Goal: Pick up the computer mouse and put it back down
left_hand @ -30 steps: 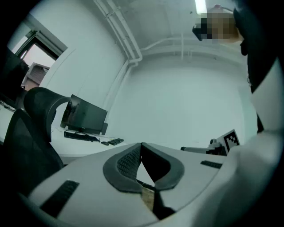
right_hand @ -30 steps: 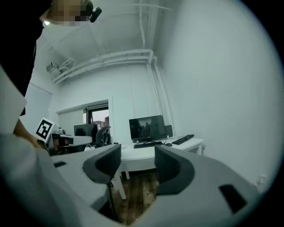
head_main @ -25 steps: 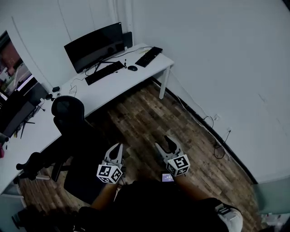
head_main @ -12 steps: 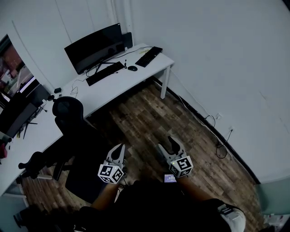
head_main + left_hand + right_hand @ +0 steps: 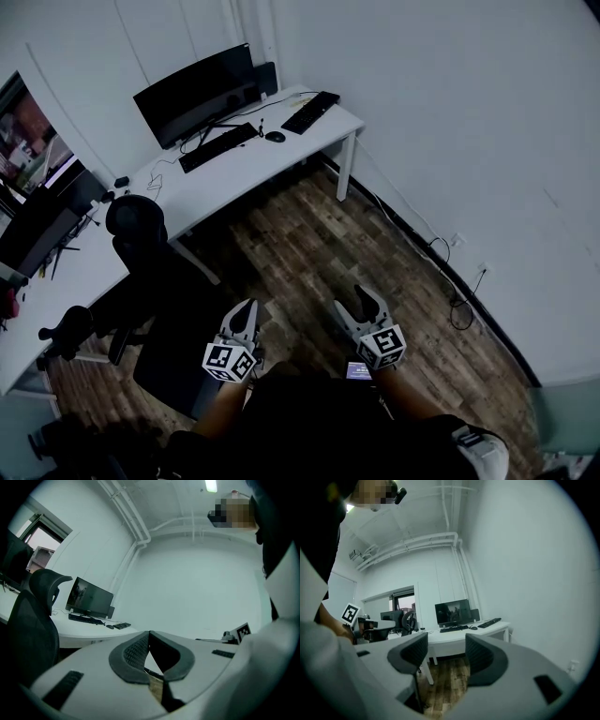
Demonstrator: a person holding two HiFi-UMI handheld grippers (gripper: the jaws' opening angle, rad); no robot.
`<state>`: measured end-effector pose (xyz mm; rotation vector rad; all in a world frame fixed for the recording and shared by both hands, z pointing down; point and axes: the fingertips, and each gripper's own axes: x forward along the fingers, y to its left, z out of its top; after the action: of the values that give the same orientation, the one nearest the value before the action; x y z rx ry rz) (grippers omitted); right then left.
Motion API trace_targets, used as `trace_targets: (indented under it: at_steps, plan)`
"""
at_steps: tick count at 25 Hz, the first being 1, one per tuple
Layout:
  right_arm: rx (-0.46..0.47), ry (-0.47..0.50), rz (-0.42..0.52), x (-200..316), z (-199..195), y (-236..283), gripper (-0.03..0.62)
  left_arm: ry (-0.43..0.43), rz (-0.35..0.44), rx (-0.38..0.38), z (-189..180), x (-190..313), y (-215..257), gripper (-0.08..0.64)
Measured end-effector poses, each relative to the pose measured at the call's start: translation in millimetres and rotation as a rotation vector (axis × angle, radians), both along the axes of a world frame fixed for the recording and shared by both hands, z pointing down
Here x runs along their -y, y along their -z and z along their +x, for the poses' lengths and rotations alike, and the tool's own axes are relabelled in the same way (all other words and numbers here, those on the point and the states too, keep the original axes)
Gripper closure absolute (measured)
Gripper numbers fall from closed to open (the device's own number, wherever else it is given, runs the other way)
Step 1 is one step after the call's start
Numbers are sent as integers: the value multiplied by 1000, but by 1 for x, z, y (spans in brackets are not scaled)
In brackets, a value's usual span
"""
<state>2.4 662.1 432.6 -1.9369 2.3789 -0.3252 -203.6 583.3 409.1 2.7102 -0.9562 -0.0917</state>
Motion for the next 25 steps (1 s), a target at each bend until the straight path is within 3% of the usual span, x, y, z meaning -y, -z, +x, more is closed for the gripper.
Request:
trace_targets:
  at_steps: [11,19,25]
  plan:
    - [-8,-20,-2,38,28,-11,354,34,27,-6,18,43,-6,566]
    - [-43,-8,5,138,56,-4,354,93,44,-16,37,145,-4,566]
    - [-63,2,34,233,70,16,354,74,29,-10,61,230,-2,566]
